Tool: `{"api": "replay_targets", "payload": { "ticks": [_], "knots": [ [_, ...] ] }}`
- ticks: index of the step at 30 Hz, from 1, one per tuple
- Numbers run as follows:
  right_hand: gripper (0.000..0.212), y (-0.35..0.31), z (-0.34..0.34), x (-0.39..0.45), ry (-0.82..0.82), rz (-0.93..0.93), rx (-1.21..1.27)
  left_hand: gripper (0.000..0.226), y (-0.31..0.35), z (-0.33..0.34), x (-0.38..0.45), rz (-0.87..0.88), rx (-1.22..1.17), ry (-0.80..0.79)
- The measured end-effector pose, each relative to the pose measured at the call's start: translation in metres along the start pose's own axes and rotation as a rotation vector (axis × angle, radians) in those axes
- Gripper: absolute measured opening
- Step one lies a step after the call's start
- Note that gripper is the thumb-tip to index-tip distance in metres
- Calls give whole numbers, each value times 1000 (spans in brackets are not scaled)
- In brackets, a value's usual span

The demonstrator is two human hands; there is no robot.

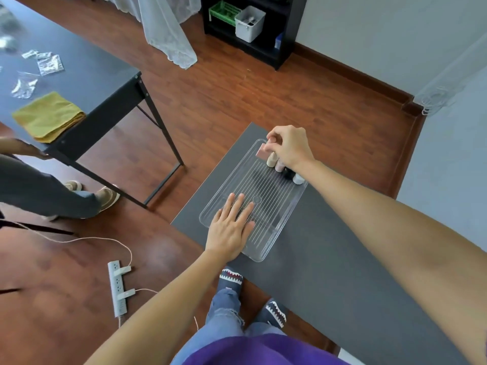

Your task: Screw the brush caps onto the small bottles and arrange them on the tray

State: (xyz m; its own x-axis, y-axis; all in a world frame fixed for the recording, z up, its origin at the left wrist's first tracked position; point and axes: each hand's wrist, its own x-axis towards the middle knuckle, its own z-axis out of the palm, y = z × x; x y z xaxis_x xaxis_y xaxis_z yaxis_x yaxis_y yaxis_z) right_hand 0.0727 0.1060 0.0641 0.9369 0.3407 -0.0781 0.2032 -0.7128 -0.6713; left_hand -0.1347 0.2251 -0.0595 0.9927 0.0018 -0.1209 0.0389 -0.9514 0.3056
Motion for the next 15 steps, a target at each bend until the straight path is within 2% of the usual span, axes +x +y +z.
{"api": "replay_targets", "payload": {
  "ticks": [9,15],
  "knots": [
    [9,6,34,28,29,-88,-363,58,-1,5,2,15,19,-37],
    [12,15,42,35,34,-39,-537,59,-1,3,1,6,13,-70]
  ]
}}
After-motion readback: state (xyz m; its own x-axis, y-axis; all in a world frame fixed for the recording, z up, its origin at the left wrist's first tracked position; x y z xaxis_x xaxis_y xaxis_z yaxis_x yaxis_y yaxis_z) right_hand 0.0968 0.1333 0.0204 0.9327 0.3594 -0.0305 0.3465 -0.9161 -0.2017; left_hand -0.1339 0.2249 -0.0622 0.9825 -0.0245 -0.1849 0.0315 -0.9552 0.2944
